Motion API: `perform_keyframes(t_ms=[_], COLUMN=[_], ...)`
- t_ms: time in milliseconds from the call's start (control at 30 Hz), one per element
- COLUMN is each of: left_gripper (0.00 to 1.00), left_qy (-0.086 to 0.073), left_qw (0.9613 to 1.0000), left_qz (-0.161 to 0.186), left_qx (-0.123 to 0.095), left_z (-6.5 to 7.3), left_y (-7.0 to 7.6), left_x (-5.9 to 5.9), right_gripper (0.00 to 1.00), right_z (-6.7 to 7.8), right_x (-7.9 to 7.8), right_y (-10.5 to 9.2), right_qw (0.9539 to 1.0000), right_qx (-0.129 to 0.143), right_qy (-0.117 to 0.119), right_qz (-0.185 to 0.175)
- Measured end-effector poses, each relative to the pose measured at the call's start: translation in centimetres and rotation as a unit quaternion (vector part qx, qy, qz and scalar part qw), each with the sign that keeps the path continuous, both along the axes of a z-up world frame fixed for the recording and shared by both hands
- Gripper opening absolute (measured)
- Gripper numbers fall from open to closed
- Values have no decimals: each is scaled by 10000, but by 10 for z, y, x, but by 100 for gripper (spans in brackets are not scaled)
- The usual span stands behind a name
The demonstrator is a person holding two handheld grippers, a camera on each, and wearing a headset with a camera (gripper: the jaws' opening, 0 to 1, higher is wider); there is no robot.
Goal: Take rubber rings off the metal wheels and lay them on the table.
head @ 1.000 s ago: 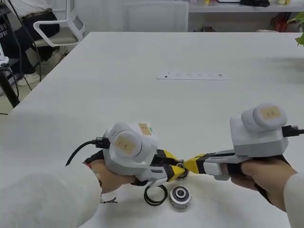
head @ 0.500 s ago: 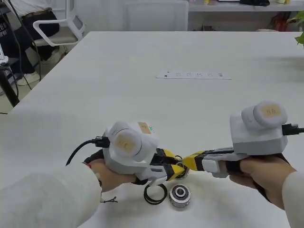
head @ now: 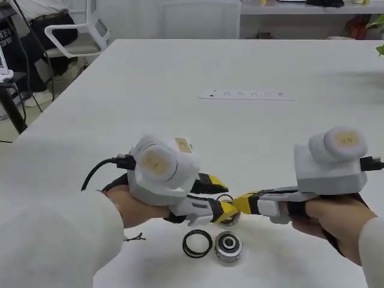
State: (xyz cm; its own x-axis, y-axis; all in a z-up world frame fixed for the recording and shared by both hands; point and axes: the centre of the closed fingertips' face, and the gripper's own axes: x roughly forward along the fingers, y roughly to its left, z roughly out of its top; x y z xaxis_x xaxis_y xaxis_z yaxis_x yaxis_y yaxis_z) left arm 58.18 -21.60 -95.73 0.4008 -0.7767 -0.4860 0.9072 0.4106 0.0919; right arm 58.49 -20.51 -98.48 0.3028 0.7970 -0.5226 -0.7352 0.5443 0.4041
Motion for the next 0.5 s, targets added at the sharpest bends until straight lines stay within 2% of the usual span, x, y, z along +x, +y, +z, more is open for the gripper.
perform_keyframes(t_ms=[100, 167, 200, 300, 400, 500], left_gripper=[29, 30, 31, 35, 40, 41], left_qy=[-49, 33, 23, -101, -235, -331], left_qw=[9998, 9996, 9995, 9995, 9990, 9990], left_qz=[14, -7, -49, -71, -52, -33], left_qx=[-191, -298, -306, -296, -387, -313], left_z=[17, 27, 32, 47, 64, 73], left_y=[1, 4, 6, 12, 19, 32], left_x=[1, -3, -5, -6, -10, -17], right_gripper=[0, 0, 0, 0, 0, 0], right_z=[5, 10, 12, 17, 21, 26], right_x=[0, 1, 2, 1, -1, -5], right_y=[2, 4, 4, 7, 10, 16], right_qw=[10000, 9998, 9997, 9994, 9991, 9985], right_qx=[86, 200, 242, 339, 428, 537], right_qy=[-14, -23, -26, -28, -8, 18], right_qz=[-5, -31, -31, -19, 29, 100])
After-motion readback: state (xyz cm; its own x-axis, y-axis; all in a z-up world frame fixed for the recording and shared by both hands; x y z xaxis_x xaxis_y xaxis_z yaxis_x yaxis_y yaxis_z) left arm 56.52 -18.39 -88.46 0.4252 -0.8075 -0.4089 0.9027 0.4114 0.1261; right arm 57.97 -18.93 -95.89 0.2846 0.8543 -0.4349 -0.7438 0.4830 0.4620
